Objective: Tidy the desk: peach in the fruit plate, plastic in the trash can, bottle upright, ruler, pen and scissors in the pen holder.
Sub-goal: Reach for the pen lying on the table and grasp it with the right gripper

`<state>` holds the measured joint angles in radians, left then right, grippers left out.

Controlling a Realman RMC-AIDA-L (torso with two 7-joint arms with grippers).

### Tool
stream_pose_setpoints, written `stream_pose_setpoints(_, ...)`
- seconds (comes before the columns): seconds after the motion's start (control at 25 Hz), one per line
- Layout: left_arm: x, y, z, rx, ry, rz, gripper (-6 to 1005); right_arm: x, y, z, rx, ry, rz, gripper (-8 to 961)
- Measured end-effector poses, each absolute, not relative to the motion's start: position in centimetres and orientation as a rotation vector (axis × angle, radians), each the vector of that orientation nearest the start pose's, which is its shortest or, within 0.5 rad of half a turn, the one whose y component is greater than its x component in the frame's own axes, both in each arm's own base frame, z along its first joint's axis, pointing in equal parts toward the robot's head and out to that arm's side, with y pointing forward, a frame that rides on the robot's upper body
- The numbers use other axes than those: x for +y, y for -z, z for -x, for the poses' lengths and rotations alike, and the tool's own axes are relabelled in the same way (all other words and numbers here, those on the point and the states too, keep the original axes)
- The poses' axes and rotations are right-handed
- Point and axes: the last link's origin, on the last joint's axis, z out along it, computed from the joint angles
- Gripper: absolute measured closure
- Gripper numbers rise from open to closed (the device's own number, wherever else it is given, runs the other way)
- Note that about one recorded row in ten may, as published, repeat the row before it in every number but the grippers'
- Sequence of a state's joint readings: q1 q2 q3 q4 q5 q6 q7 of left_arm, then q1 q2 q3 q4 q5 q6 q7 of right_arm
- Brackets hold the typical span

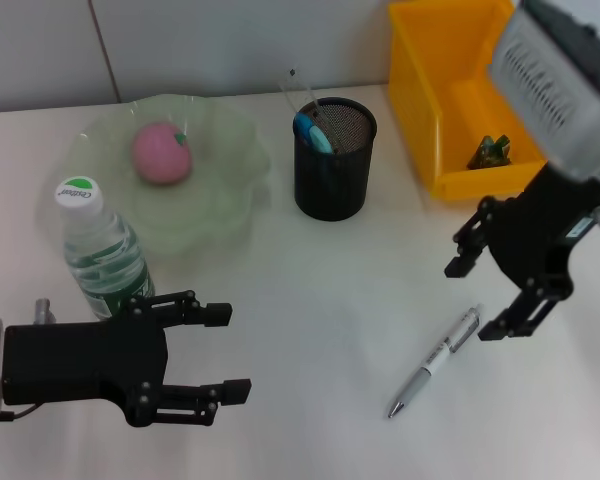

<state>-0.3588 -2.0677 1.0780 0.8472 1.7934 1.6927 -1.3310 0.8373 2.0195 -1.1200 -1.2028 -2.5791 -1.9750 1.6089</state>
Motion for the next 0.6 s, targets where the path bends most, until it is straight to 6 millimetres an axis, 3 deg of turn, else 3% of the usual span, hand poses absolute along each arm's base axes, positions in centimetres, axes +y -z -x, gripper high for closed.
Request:
stream_pose_setpoints(0.28,27.3,1.4,25.1,-0.254,0.721,2.975,169,35.5,-1.6,-15.0,-0.448,0.846,3.112,218)
stream_pose_setpoints(0.6,27.3,1.4,26.2,-0.290,0.658,2.944,169,35.4,0.2,-15.6,-0.538,0.968,3.083,232)
